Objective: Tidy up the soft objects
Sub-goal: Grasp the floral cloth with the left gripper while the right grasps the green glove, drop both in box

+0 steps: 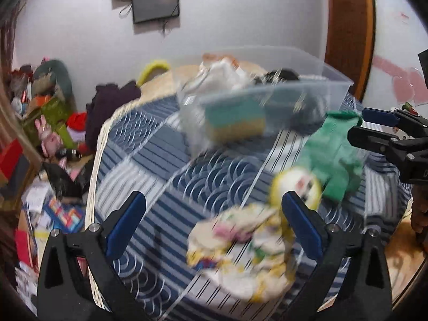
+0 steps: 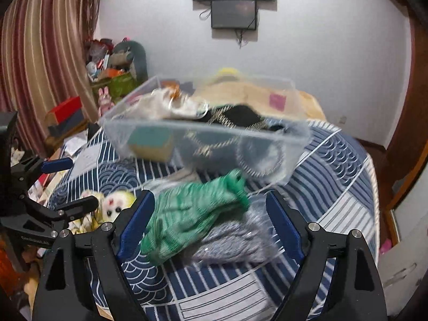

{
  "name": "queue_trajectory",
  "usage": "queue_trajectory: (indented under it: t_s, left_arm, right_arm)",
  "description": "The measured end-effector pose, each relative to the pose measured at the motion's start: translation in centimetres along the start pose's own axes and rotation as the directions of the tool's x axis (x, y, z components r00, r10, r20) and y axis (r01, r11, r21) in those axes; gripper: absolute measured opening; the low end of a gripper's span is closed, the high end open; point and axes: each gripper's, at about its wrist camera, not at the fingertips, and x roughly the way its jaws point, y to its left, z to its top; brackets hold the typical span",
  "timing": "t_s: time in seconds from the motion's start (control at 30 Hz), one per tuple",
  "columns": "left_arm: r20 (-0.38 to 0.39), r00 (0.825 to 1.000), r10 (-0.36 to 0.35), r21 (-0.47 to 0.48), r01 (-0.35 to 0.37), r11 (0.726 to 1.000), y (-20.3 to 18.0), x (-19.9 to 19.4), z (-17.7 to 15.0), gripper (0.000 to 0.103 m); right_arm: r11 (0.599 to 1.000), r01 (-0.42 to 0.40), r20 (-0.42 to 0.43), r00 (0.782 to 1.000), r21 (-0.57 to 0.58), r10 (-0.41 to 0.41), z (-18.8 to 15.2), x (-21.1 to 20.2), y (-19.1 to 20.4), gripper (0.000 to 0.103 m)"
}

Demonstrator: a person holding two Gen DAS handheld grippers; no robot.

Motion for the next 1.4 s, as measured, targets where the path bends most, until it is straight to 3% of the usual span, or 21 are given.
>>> queue_trajectory:
  t_s: [0.13, 0.2, 0.27, 0.33, 0.4, 0.43, 0.47, 0.57, 0.77, 1.03, 1.17, 1.2, 1.23, 1.27, 1.3, 1.33, 1.4]
  left_arm:
    - [-0.028, 1.0, -0.011, -0.041, 0.009, 0.999, 1.7, 0.3, -1.9, 0.103]
    - [-0.028, 0.999, -0.029, -0.055, 0.028, 0.998, 2.2, 0.3, -2.5, 0.096]
    - [-0.031, 0.998, -0.047, -0.061, 0.045, 0.997, 2.4, 0.4, -3.1, 0.072]
    - [-0.058, 0.997, -0.06, -0.056, 0.057, 0.997, 2.3, 0.7, -3.6, 0.067]
    - [-0.051, 0.997, -0.053, -0.047, 0.05, 0.998, 2.0, 0.8, -4.1, 0.052]
    - [-0.043, 0.997, -0.06, -0.037, 0.058, 0.998, 1.8, 0.5, -4.2, 0.035]
    - [-0.039, 0.997, -0.071, -0.028, 0.07, 0.997, 1.6, 0.4, -4.2, 0.027]
    - [-0.036, 0.997, -0.074, -0.009, 0.073, 0.997, 1.2, 0.1, -4.2, 0.013]
    - [0.001, 0.998, -0.062, -0.038, 0.062, 0.997, 1.8, -1.0, -3.2, 0.012]
    - [0.167, 0.985, -0.048, -0.029, 0.053, 0.998, 2.0, -3.6, 2.2, 0.012]
    - [0.208, 0.976, -0.058, -0.023, 0.064, 0.998, 1.7, -3.9, 4.5, 0.012]
    - [0.217, 0.974, -0.064, -0.024, 0.071, 0.997, 1.7, -3.9, 5.0, 0.012]
    - [0.225, 0.972, -0.065, -0.027, 0.073, 0.997, 1.6, -3.9, 5.5, 0.012]
    - [0.233, 0.97, -0.066, -0.032, 0.076, 0.997, 1.8, -3.8, 6.0, 0.012]
    - [0.234, 0.97, -0.068, -0.036, 0.078, 0.996, 1.9, -3.6, 6.2, 0.012]
    - [0.233, 0.97, -0.072, -0.043, 0.084, 0.996, 2.1, -3.3, 6.7, 0.012]
    - [0.239, 0.968, -0.079, -0.06, 0.095, 0.994, 2.3, -2.9, 7.4, 0.012]
  right_arm:
    - [1.0, -0.007, -0.025, 1.0, -0.027, 0.007, -0.4, 0.9, 1.0, 0.08]
    - [0.999, 0.016, -0.026, 0.999, -0.045, -0.018, -0.7, 1.2, 1.4, 0.074]
    - [0.998, 0.03, -0.029, 0.999, -0.053, -0.031, -0.6, 1.4, 1.5, 0.062]
    - [0.998, 0.025, -0.032, 0.999, -0.05, -0.027, -0.7, 1.5, 1.2, 0.048]
    - [0.998, 0.027, -0.033, 0.999, -0.054, -0.029, -0.8, 1.6, 1.2, 0.033]
    - [0.998, 0.019, -0.032, 0.999, -0.053, -0.021, -0.8, 1.5, 1.1, 0.023]
    - [0.999, 0.013, -0.032, 0.999, -0.05, -0.014, -0.9, 1.5, 1.1, 0.014]
    - [0.999, -0.007, -0.02, 1.0, -0.034, 0.006, -0.8, 1.0, 0.8, 0.01]
    - [1.0, -0.02, 0.067, 0.998, -0.023, 0.022, 0.2, -1.6, 0.9, 0.009]
    - [1.0, 0.005, 0.204, 0.979, 0.002, -0.005, 2.9, -4.6, 0.0, 0.009]
    - [1.0, 0.005, 0.198, 0.98, 0.006, -0.006, 3.8, -4.5, -0.3, 0.01]
    - [1.0, 0.008, 0.17, 0.985, 0.001, -0.008, 3.5, -4.0, -0.2, 0.012]
    - [1.0, 0.0, 0.144, 0.99, -0.007, 0.001, 3.3, -3.5, -0.2, 0.025]
    - [1.0, -0.017, 0.105, 0.994, -0.009, 0.018, 2.7, -2.5, -0.2, 0.046]
    - [1.0, -0.027, 0.087, 0.996, -0.008, 0.027, 2.2, -1.9, -0.1, 0.055]
    - [1.0, -0.029, 0.071, 0.997, -0.01, 0.03, 1.7, -1.3, -0.1, 0.06]
    - [0.999, -0.028, 0.031, 0.999, -0.018, 0.028, 0.9, -0.2, 0.1, 0.06]
